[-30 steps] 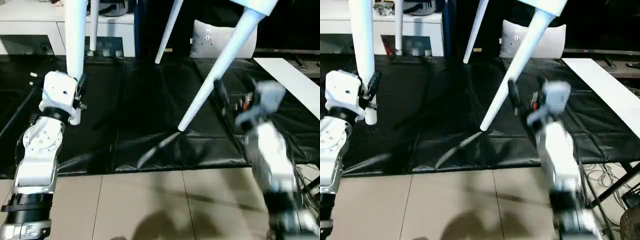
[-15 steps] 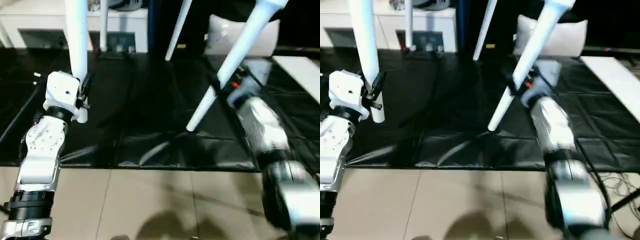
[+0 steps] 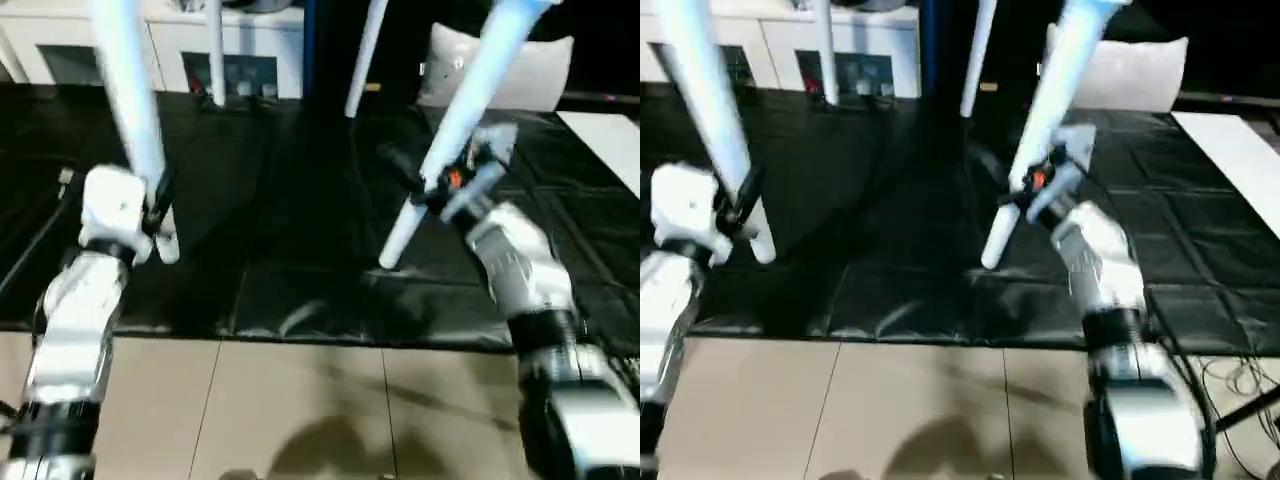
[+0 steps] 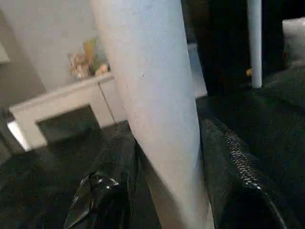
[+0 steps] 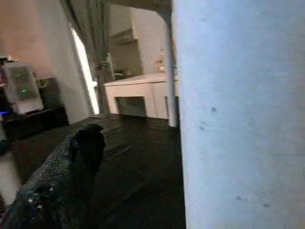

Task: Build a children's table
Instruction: Flip table

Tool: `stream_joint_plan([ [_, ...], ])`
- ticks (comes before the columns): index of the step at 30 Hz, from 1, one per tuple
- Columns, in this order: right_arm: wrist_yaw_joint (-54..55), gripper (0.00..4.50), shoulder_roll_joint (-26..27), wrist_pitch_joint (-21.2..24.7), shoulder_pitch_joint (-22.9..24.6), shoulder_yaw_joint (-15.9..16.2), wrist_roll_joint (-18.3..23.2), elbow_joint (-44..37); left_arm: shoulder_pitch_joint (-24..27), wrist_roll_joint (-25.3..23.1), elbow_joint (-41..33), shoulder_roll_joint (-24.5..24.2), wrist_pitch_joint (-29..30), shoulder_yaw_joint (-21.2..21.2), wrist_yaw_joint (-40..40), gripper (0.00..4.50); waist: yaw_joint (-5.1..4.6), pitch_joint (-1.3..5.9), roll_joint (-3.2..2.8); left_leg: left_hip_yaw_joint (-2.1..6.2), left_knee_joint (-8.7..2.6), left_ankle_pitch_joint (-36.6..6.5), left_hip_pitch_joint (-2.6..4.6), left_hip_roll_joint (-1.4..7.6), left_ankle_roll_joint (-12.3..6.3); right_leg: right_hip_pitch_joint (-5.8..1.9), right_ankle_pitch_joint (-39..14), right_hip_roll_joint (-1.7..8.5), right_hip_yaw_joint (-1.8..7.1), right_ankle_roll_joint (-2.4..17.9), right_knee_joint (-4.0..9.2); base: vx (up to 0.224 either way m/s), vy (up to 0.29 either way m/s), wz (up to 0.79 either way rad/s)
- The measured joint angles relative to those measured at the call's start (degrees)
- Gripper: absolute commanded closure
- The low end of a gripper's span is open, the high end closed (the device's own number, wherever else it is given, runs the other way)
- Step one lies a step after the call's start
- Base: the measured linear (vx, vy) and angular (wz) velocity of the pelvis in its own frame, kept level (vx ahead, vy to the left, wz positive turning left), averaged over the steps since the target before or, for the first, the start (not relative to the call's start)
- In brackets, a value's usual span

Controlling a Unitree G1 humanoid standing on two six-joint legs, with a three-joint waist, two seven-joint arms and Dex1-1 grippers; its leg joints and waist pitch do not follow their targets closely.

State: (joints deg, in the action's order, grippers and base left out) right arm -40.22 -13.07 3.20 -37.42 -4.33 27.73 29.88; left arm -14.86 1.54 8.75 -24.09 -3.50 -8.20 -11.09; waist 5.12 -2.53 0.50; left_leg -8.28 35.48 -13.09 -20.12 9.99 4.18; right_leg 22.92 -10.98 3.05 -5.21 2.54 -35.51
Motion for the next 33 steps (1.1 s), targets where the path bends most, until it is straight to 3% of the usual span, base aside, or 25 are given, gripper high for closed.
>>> stream_joint_plan([
  [6,0.8,0.0,0.7,4.5,6.5,1.1,1.0,-11.9,2.6,1.3,0.4,-0.9,-0.7,-0.5,-0.3,2.89,0.1,0.11,0.17,-0.02,-0.38,0.0,0.04,0.03,-0.02,-0.24,0.0,0.02,-0.18,0.0,0.51,0.0,0.0,0.0],
  [14,3.0,0.0,2.1,6.7,8.7,2.0,0.6,-15.7,3.4,1.6,1.0,-1.7,-0.6,-0.9,-0.3,2.89,-0.37,0.36,0.57,-0.12,-0.96,0.1,0.64,0.02,0.21,-0.74,-0.2,0.03,-0.17,-0.3,0.56,0.0,0.0,0.0],
  [21,5.8,0.0,2.7,4.1,10.3,3.3,-4.1,-16.1,5.0,1.7,0.4,-2.0,-0.3,-1.1,-0.1,2.89,-0.8,0.5,0.74,-0.16,-1.28,0.1,1.1,0.02,0.24,-1.05,-0.7,0.03,-0.17,-0.6,0.55,0.0,0.0,0.0],
  [22,6.1,0.0,2.7,4.1,10.6,3.5,-4.4,-16.1,5.3,1.9,0.3,-2.2,-0.3,-1.1,-0.1,2.33,-0.89,0.58,0.87,-0.17,-1.28,0.1,1.09,0.02,0.24,-1.06,-0.7,0.03,-0.18,-0.5,0.56,0.0,0.0,0.0],
  [23,6.4,0.0,2.7,4.1,11.6,3.5,-4.5,-16.8,5.6,2.1,0.2,-2.3,-0.8,-1.1,-0.2,2.19,-1.01,0.69,1.05,-0.17,-1.29,0.1,1.07,0.01,0.23,-1.07,-0.6,0.03,-0.17,-0.4,0.58,0.0,0.0,0.0],
  [25,6.7,0.0,3.1,4.1,14.6,3.4,-4.3,-20.0,7.0,1.0,0.4,-4.0,-2.0,-1.1,-1.6,2.19,-1.46,0.67,1.01,-0.2,-1.29,0.0,1.08,-0.02,0.2,-1.11,-0.6,0.05,-0.14,-0.4,0.65,0.0,0.0,0.0],
  [27,6.7,0.0,3.3,4.0,17.1,3.1,-3.7,-21.8,9.8,1.1,2.2,-3.9,-1.7,-1.1,-3.0,1.79,-1.91,0.5,0.83,-0.27,-1.28,0.0,0.99,-0.12,0.15,-0.95,-0.6,0.16,-0.1,-0.4,0.7,0.0,0.0,0.0],
  [30,6.7,0.0,3.4,3.3,23.3,2.6,-3.6,-25.6,12.9,3.9,1.4,-1.4,-1.6,-1.3,-4.8,1.76,-1.52,0.28,0.67,-0.25,-1.28,0.0,0.4,-0.04,0.16,-0.45,-0.6,0.16,-0.18,-0.4,0.61,0.0,0.0,0.0],
  [33,7.5,0.0,3.5,2.5,27.3,2.5,-3.5,-29.5,13.7,7.6,-3.2,0.4,-0.9,-2.6,-4.9,1.33,-1.51,0.23,0.58,-0.28,-1.27,0.1,-0.03,-0.03,0.09,-0.11,-0.6,0.15,-0.2,-0.3,0.52,0.0,0.0,0.0],
])
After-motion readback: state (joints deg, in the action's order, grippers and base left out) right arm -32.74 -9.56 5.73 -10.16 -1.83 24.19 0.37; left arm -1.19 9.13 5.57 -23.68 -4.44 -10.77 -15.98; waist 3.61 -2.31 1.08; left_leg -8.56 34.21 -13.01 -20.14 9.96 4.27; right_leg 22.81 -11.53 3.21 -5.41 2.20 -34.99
